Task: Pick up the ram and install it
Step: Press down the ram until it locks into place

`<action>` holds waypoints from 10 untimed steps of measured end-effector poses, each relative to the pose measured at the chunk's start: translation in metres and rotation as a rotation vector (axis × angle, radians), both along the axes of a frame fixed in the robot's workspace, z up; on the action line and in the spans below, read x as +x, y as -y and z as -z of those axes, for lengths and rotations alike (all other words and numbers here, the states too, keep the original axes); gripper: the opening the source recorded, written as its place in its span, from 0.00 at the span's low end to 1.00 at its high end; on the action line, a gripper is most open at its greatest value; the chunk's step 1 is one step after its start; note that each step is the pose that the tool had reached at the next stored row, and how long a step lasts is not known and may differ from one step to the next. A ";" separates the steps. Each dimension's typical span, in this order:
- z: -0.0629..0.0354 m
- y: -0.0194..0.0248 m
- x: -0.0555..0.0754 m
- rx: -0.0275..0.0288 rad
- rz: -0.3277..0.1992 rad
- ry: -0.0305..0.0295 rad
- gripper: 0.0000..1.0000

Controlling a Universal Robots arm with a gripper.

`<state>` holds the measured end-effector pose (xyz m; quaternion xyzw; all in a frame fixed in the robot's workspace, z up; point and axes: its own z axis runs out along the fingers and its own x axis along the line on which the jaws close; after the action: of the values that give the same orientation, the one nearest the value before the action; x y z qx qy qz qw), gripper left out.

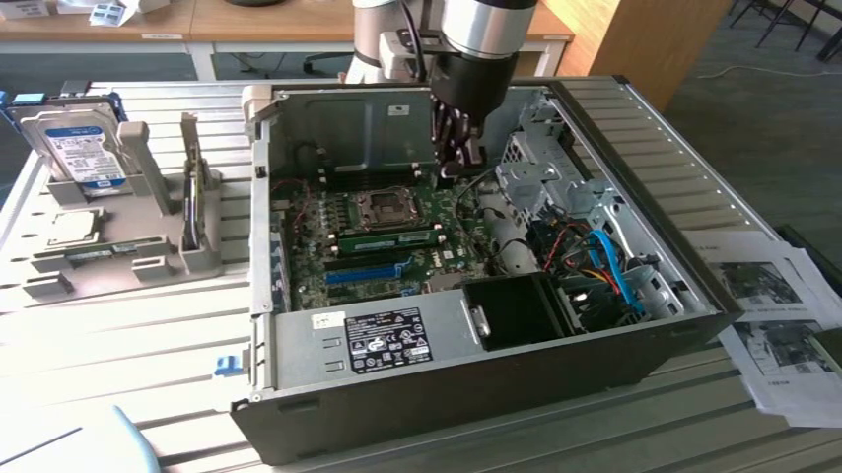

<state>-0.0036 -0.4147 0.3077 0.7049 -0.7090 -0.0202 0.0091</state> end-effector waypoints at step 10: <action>0.0081 0.0000 0.000 0.0000 0.000 0.0000 0.09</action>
<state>-0.0036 -0.4147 0.2996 0.7049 -0.7090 -0.0202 0.0091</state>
